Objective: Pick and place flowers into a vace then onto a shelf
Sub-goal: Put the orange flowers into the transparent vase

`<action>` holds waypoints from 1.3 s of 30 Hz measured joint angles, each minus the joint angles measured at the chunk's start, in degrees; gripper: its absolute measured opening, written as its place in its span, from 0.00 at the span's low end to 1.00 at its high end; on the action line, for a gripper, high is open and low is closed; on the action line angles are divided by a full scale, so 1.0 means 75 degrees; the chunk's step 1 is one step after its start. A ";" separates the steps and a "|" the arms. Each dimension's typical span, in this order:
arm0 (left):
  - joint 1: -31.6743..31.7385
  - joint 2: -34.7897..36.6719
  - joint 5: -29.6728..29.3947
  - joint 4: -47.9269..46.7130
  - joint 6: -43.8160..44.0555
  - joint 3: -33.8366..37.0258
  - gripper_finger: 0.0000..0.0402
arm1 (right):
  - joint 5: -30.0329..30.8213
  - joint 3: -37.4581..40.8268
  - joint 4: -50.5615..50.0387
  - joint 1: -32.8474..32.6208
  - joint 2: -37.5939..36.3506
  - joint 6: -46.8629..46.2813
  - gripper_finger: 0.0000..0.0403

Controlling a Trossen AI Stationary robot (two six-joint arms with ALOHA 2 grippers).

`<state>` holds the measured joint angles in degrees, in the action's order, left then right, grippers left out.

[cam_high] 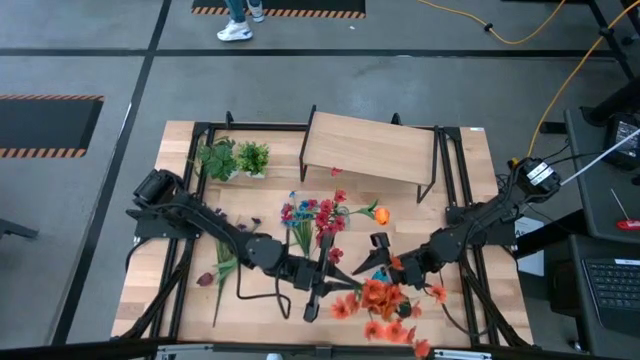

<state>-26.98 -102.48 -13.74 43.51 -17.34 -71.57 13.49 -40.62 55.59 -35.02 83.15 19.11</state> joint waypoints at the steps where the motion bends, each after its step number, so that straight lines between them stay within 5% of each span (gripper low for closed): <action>1: 0.0044 0.0000 -0.0004 0.0002 0.0006 0.0000 0.01 | 0.0002 0.0000 0.0003 0.0031 0.0000 0.0000 0.54; 15: 0.0370 0.0000 0.0325 -0.0172 0.0154 0.0000 0.01 | -0.0001 0.0000 0.0103 0.0256 0.0000 0.0000 0.52; 35: 0.0339 0.0017 -0.0128 -0.0641 0.0459 -0.0003 0.02 | -0.0053 0.0015 -0.0148 0.0250 0.0003 0.0023 0.04; 39: 0.0303 0.0017 -0.0182 -0.0700 0.0441 -0.0003 0.07 | -0.0040 0.0015 -0.0184 0.0233 0.0003 -0.0066 0.02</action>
<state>-24.70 -102.35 -15.11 38.26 -14.03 -71.59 13.19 -40.51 54.22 -33.28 83.18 18.62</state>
